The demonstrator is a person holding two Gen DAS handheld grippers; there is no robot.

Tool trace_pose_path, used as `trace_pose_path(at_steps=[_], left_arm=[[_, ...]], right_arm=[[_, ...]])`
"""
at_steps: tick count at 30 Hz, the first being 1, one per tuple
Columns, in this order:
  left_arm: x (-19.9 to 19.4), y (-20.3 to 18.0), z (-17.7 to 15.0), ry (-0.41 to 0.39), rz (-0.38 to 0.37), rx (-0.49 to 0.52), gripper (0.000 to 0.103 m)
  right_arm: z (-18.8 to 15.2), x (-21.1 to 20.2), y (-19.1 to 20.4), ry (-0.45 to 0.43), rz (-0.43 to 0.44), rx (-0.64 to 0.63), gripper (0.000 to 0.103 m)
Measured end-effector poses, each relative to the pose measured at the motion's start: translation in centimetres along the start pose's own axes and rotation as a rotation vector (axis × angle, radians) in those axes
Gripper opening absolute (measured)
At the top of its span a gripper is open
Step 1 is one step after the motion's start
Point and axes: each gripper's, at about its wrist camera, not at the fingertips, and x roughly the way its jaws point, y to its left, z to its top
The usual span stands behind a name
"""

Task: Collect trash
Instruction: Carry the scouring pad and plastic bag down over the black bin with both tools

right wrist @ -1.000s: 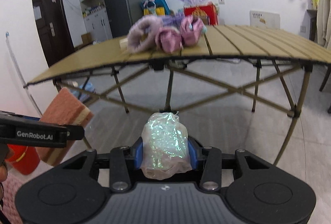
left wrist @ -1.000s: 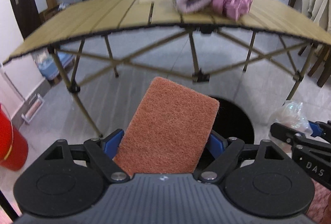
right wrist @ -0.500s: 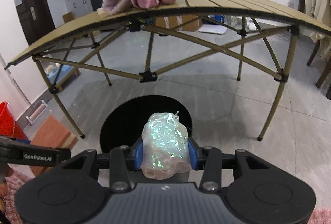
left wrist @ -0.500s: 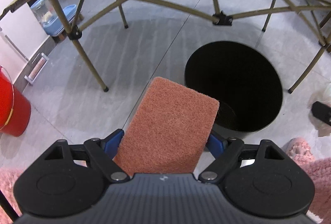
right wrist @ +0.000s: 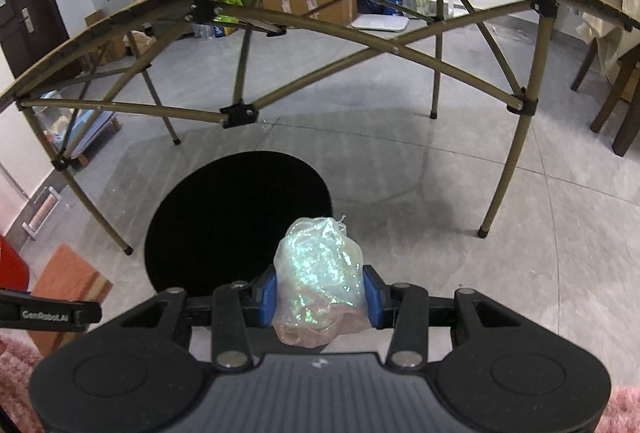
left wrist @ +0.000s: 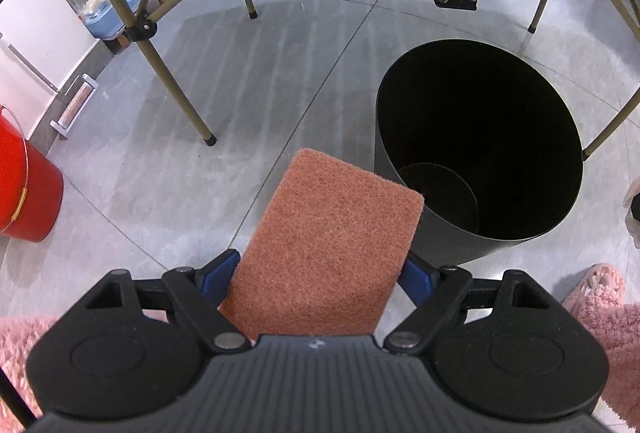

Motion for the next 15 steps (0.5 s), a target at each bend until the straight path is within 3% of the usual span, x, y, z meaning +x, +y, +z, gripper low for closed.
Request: trace_pose_path(at_steps=[15], left_arm=[[0.3, -4.3, 3.5, 0.011, -0.045, 0.017, 0.084]], right_arm=[[1.7, 2.0, -3.0, -0.003, -0.077, 0.076, 0.042]])
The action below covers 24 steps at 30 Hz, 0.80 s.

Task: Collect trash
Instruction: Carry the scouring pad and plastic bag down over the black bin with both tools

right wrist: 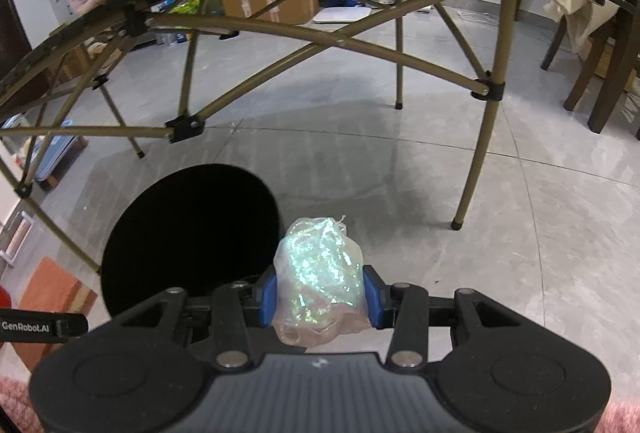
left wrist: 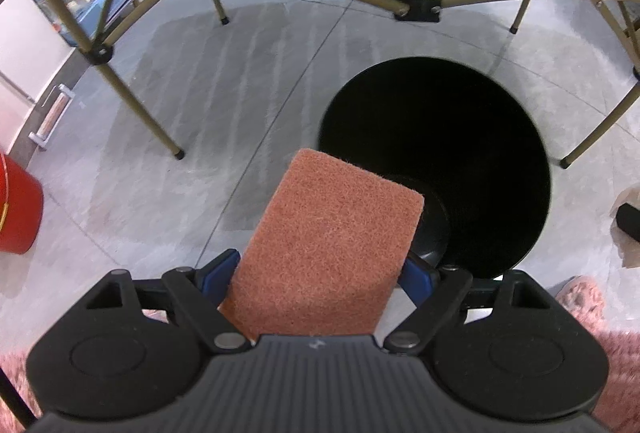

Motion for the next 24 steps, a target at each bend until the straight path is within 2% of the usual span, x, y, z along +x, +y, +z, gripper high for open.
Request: trace_pose_path(at_steps=[14, 24], left_arm=[[1.1, -5.2, 4.7, 0.002, -0.054, -0.022, 0.084], [3.0, -7.3, 6.3, 0.032, -0.062, -0.074, 0.084]], right_arm=[[3.4, 2.9, -2.6, -0.035, -0.068, 0.088, 0.042], [5.1, 4.7, -3.7, -0.062, -0.102, 0.127, 0.042]])
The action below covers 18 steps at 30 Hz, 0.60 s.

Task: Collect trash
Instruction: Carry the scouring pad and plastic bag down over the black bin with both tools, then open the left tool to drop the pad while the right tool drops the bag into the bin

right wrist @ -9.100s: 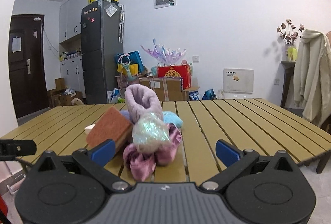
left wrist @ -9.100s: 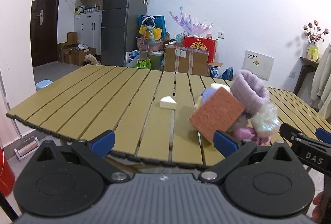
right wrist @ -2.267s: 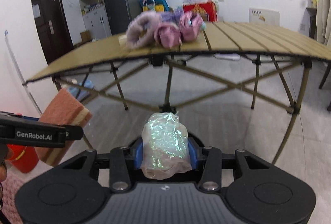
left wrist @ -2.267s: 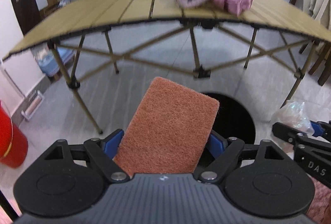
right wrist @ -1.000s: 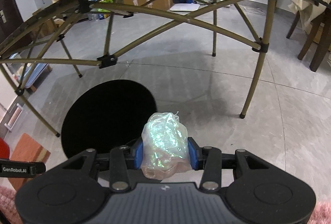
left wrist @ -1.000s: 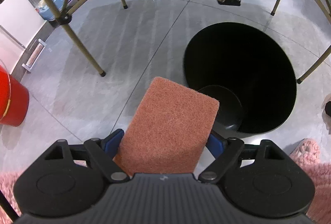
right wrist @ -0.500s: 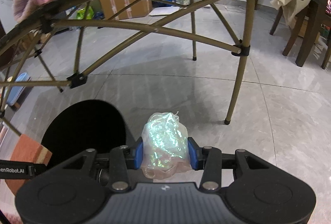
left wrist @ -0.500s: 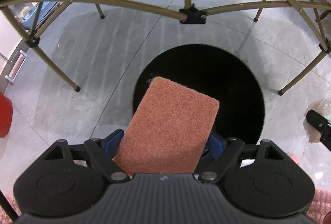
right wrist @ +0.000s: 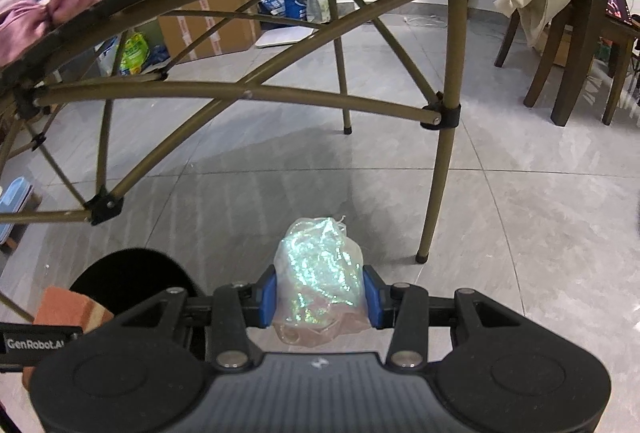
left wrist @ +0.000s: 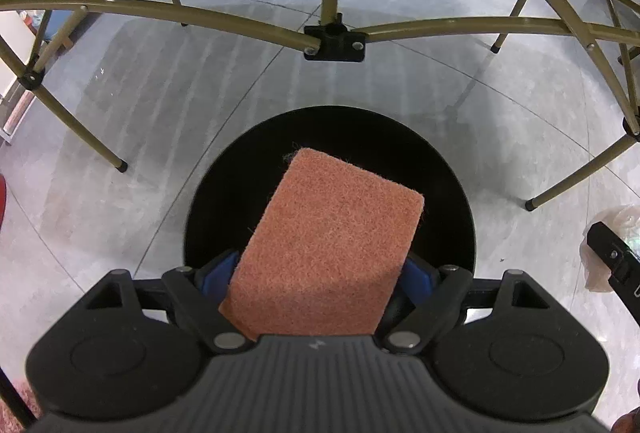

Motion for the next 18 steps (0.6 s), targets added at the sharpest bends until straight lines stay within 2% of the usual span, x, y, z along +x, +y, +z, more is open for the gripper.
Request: trace_pose_path(at_steps=[11, 18], left_arm=[[1.8, -1.3, 0.4, 0.018, 0.026, -0.006, 0.084], [1.4, -1.2, 0.3, 0.005, 0.013, 0.008, 0.087]], right_arm=[[-0.2, 1.8, -0.4, 0.022, -0.014, -0.006, 0.042], [-0.3, 1.7, -0.2, 0.031, -0.001, -0.010, 0.042]])
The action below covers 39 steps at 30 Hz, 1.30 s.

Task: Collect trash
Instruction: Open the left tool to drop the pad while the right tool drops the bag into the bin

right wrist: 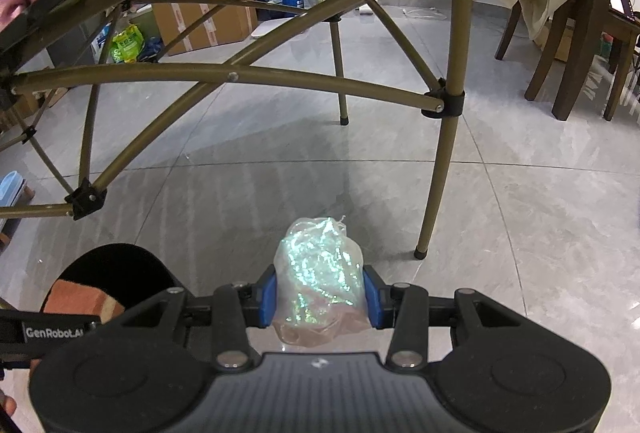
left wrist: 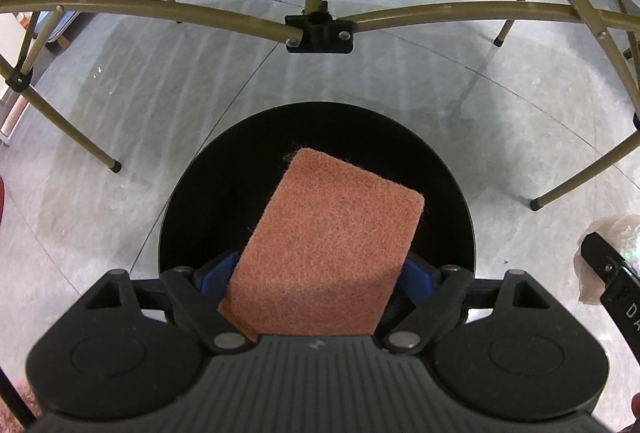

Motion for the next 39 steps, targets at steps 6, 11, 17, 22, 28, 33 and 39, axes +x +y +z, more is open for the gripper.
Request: trace_pose_path(at_steps=[6, 11, 17, 22, 28, 33, 39], left_arm=[[-0.1, 0.6, 0.1, 0.005, -0.021, -0.020, 0.103], [-0.3, 0.9, 0.1, 0.008, -0.012, -0.015, 0.103], [-1.5, 2.5, 0.2, -0.035, 0.006, 0.007, 0.103], [-2.2, 4.2, -0.1, -0.058, 0.021, 0.015, 0.103], [-2.2, 6.7, -0.6, -0.061, 0.043, 0.010, 0.103], [-2.5, 9.0, -1.0, -0.066, 0.058, -0.011, 0.103], [-2.8, 11.5, -1.1, -0.068, 0.071, -0.044, 0.103]], right_arm=[[0.0, -0.3, -0.1, -0.003, 0.010, 0.005, 0.042], [0.1, -0.4, 0.1, 0.003, 0.018, 0.005, 0.042], [0.0, -0.9, 0.9, 0.031, 0.047, 0.000, 0.042], [-0.1, -1.2, 2.0, 0.069, 0.074, -0.005, 0.043], [-0.4, -1.5, 3.6, 0.115, 0.108, -0.004, 0.043], [-0.9, -1.8, 5.4, 0.146, 0.137, -0.030, 0.043], [-1.2, -1.7, 8.0, 0.171, 0.165, -0.073, 0.043]])
